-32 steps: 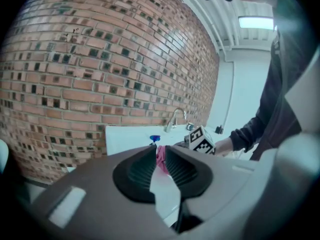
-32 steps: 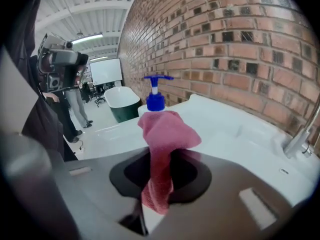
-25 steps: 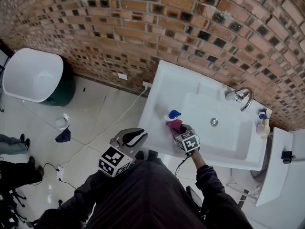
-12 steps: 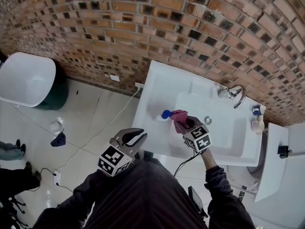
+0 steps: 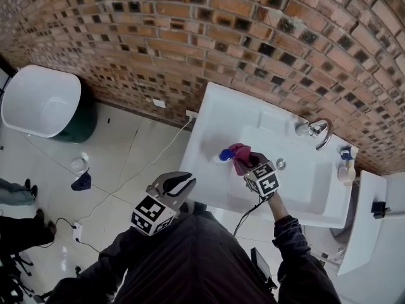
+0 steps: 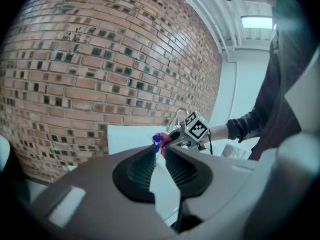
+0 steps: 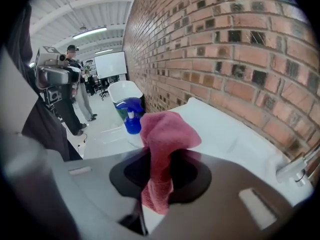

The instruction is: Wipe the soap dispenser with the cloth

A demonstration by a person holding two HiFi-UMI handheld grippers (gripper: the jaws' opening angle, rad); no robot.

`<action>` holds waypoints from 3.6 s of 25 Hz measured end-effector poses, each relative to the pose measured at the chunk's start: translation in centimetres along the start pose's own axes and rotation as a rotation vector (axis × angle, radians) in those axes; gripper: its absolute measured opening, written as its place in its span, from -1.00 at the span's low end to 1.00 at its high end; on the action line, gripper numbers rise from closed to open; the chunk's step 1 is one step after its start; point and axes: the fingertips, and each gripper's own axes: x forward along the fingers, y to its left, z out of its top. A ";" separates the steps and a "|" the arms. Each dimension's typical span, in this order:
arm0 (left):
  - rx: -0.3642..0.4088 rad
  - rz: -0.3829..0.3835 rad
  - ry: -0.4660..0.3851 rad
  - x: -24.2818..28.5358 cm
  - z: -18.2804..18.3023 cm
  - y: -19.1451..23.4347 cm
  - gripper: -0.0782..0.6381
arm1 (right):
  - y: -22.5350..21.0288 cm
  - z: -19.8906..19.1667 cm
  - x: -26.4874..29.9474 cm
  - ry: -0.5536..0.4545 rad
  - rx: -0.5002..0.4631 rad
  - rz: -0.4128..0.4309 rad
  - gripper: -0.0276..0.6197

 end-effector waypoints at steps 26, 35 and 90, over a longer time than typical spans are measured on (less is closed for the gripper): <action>0.383 -0.031 0.263 10.9 0.7 1.1 -0.30 | 0.9 -3.0 -1.2 -0.090 0.260 -0.012 -0.69; 0.621 -0.160 0.466 15.5 -1.8 0.9 -0.21 | 3.3 -5.0 -5.9 -0.153 0.317 -0.076 -0.69; 0.148 -0.306 0.127 10.8 -0.1 -2.4 -0.34 | 4.5 2.1 4.5 0.272 0.143 0.715 -0.69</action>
